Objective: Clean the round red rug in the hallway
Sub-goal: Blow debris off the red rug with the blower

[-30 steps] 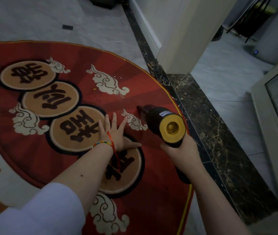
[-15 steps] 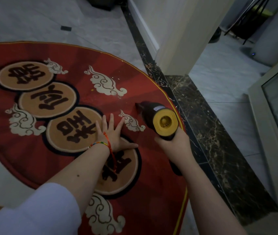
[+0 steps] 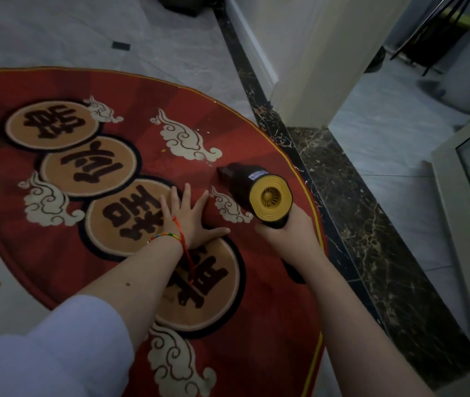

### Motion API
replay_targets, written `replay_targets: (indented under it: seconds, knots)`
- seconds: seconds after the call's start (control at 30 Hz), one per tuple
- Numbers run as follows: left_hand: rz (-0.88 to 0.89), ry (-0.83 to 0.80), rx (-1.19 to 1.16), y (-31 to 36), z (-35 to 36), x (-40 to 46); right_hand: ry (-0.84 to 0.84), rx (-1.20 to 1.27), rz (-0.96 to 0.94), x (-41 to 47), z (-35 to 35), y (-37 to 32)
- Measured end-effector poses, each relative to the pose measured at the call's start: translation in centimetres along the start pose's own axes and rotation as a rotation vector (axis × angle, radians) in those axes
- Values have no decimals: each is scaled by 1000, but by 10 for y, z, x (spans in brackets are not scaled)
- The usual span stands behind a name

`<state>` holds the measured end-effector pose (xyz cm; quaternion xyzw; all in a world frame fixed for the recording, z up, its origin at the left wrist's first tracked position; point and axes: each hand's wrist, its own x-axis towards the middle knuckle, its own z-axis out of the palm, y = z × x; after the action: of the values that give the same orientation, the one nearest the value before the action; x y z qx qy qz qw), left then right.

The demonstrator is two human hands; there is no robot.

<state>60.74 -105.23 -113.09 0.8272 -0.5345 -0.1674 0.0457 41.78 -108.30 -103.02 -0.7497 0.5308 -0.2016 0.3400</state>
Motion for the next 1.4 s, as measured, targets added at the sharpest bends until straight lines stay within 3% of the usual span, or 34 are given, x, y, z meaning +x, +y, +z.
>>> replay_targets:
  seconds: [0.67, 0.83, 1.03, 1.27, 1.4]
  knots:
    - [-44, -13, 66, -13, -1, 10, -99, 14, -111, 3, 4, -30]
    - [-45, -31, 46, -12, -1, 9, -86, -2, -65, 34, 27, -42]
    - [-42, -22, 56, -13, -2, 8, -62, 7, -36, 1, 13, -27]
    - [-48, -40, 37, -12, -3, 8, -44, -41, -15, 44, 28, -36]
    - [-43, -27, 58, -12, -3, 7, 4, -16, 20, 22, 20, -22]
